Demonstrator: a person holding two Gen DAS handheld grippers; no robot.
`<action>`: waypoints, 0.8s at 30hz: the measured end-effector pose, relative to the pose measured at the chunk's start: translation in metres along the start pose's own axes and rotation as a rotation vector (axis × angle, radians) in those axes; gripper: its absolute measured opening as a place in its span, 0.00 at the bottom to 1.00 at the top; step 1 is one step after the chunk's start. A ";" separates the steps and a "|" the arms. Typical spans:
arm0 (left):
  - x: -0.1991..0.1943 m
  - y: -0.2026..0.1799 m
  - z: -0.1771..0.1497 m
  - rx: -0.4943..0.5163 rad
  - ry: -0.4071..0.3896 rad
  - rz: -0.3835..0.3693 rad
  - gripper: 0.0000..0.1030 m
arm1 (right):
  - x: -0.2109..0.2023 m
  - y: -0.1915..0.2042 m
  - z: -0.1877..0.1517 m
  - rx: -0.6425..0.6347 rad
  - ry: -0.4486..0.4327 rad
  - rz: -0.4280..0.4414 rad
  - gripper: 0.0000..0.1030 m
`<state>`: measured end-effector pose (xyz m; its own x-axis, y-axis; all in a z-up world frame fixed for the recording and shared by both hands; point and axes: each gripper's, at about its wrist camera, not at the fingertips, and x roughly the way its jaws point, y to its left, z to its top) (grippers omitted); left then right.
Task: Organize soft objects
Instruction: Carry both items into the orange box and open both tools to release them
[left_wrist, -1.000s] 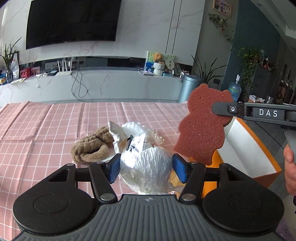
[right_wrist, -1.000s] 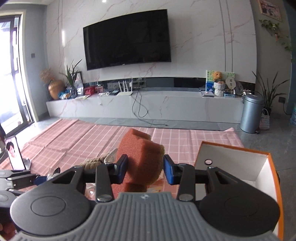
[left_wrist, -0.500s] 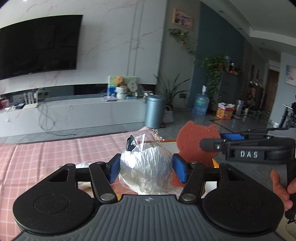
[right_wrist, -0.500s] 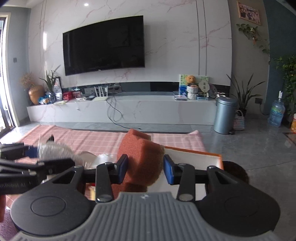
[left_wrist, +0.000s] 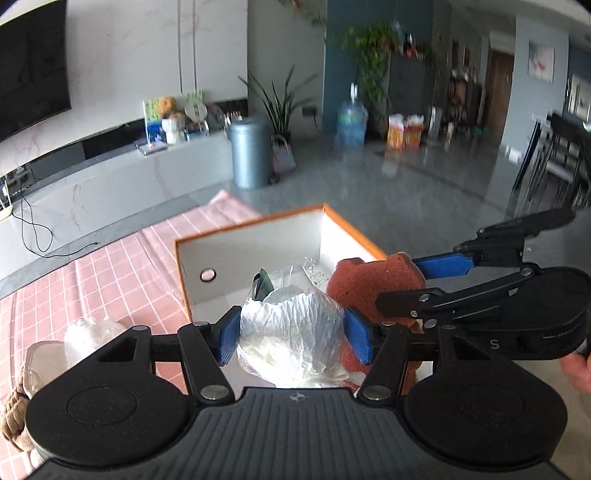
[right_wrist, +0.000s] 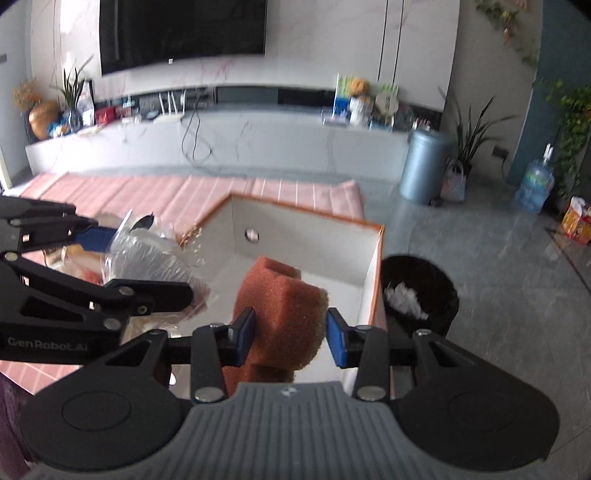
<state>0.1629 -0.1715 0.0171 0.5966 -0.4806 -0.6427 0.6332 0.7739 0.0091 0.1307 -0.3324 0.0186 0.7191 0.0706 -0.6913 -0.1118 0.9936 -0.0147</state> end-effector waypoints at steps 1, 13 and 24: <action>0.006 0.000 -0.001 0.009 0.013 0.004 0.66 | 0.007 -0.001 -0.002 -0.002 0.018 0.009 0.40; 0.034 -0.003 -0.019 0.078 0.175 0.018 0.66 | 0.065 -0.009 -0.011 -0.027 0.170 0.137 0.40; 0.049 0.004 -0.032 0.085 0.209 0.026 0.80 | 0.073 -0.009 -0.013 -0.048 0.173 0.156 0.44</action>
<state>0.1792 -0.1788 -0.0388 0.5036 -0.3587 -0.7860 0.6635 0.7432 0.0859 0.1759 -0.3369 -0.0411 0.5631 0.2030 -0.8010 -0.2479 0.9662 0.0706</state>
